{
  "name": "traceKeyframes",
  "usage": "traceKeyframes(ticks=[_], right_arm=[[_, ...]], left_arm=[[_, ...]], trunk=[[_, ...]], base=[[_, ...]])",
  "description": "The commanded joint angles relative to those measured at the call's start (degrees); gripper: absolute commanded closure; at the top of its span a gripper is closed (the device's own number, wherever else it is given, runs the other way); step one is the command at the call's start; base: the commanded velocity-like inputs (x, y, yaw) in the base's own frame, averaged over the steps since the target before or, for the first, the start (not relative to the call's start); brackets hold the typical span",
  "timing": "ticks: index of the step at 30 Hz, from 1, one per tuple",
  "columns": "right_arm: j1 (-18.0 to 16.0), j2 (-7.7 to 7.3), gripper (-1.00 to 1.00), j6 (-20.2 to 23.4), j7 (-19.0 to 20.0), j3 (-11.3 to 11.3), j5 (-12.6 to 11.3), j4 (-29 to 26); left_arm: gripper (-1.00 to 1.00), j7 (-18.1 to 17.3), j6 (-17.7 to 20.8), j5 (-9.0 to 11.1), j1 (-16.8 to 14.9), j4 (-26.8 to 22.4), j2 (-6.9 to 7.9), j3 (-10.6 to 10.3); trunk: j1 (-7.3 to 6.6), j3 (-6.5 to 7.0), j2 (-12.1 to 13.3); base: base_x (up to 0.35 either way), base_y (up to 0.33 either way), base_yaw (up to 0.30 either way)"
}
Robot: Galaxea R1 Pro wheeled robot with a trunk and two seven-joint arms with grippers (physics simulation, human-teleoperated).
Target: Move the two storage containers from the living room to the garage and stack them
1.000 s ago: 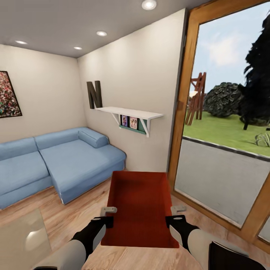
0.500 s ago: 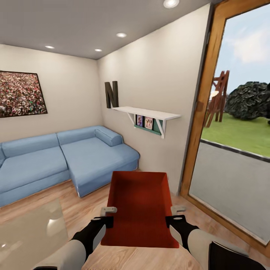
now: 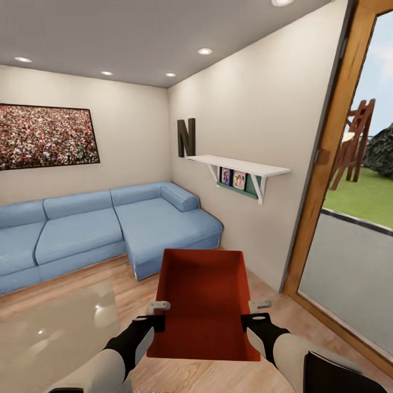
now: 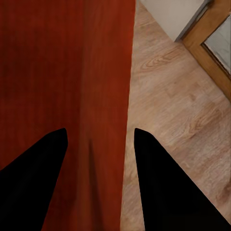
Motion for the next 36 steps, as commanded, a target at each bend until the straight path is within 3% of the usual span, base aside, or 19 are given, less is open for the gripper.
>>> traceKeyframes(ticks=[1,36], right_arm=[[-0.04,0.01,1.0,-0.95,0.21,-1.07,0.2,-0.12],[-0.04,-0.02,1.0,-0.95,0.21,-1.07,0.2,-0.12]], left_arm=[[1.0,1.2,0.41,-0.92,0.03,0.08,0.04,0.59],[1.0,1.2,0.38,-0.92,0.02,0.08,0.03,0.54]], trunk=[[0.02,-0.03,-0.05],[0.02,-0.03,-0.05]], base=[[0.0,0.0,0.276],[0.0,0.0,0.276]])
